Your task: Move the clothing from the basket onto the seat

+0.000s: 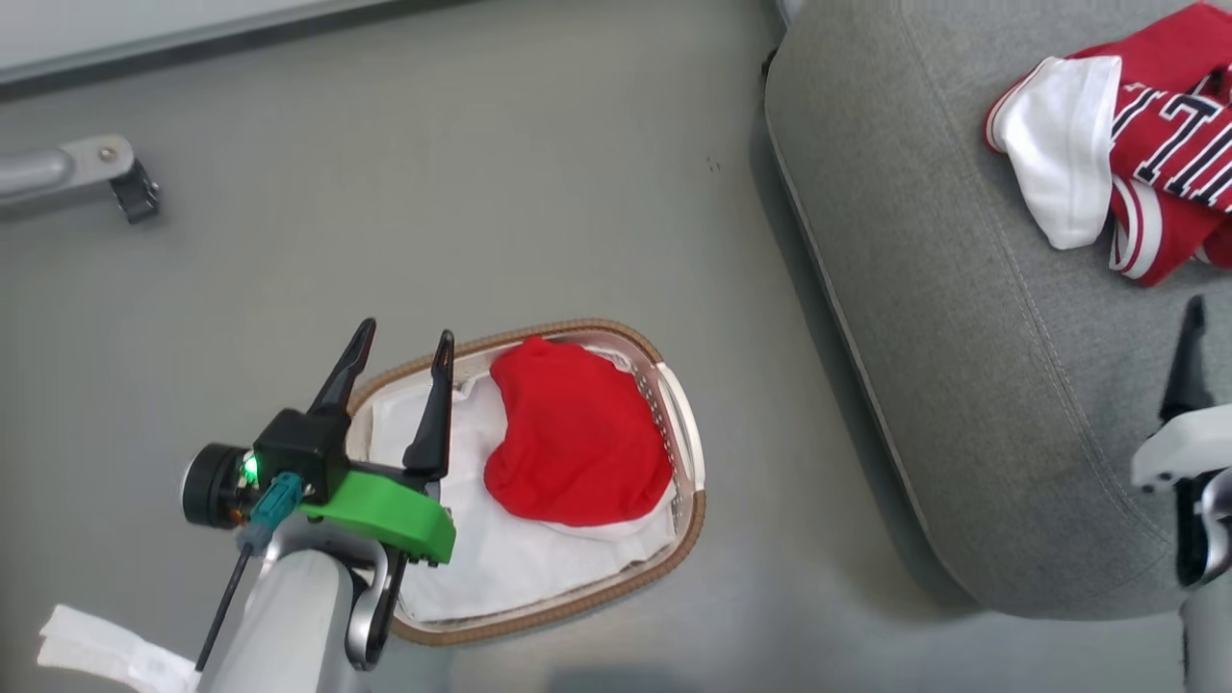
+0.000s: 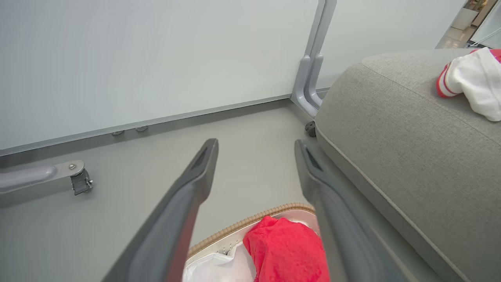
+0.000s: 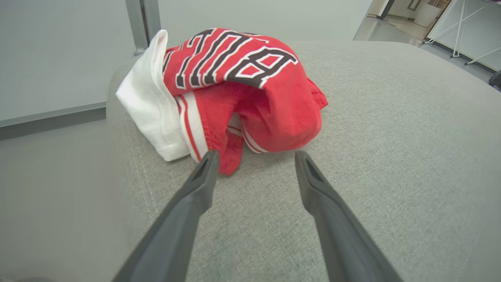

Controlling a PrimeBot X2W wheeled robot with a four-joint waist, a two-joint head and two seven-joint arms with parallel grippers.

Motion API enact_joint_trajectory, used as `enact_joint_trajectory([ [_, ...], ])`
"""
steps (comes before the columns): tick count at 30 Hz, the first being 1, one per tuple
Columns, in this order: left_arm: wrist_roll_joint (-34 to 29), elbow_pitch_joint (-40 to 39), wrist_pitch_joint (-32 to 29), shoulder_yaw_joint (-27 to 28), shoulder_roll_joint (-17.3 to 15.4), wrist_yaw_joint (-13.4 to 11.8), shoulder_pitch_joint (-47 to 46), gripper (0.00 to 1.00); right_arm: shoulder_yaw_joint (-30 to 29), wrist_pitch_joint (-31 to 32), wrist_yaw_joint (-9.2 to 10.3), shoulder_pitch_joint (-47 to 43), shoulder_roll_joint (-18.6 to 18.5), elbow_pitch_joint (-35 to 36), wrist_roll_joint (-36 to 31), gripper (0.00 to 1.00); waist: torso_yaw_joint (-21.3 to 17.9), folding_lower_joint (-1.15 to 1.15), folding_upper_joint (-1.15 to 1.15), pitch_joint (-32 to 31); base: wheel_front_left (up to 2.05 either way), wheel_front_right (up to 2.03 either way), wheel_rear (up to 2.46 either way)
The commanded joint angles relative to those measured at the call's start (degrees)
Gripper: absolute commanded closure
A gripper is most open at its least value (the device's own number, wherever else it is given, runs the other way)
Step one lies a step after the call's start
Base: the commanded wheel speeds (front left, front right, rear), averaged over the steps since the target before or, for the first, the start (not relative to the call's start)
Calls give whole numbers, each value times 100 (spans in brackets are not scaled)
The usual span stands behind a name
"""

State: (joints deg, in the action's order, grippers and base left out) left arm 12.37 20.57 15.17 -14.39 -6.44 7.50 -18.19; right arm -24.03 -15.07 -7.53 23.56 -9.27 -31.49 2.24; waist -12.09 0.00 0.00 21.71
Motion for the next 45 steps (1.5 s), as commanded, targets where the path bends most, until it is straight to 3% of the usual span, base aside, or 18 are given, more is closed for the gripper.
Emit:
enact_joint_trajectory([
  [1, -96, 35, -3, 85, 16, -24, 140, 0, 111, -14, 8, -126, 15, 63, 85, 0, 169, 0, 0, -339, 0, 0, 0],
  [12, -289, 233, -3, 994, 248, -154, 569, 0, 1628, -14, 8, -260, 462, 416, 493, 0, 670, 0, 0, -887, 0, 0, 0],
  [24, -408, 256, -4, 1692, 336, -226, 860, 0, 2780, -14, 8, -372, 578, 582, 678, 0, 1011, 0, 0, -1298, 0, 0, 0],
  [45, -60, 32, -4, 1510, 347, -339, 1727, 0, 2922, -14, 8, -1419, 622, 555, 979, 0, 974, 0, 0, -2028, 0, 0, 0],
])
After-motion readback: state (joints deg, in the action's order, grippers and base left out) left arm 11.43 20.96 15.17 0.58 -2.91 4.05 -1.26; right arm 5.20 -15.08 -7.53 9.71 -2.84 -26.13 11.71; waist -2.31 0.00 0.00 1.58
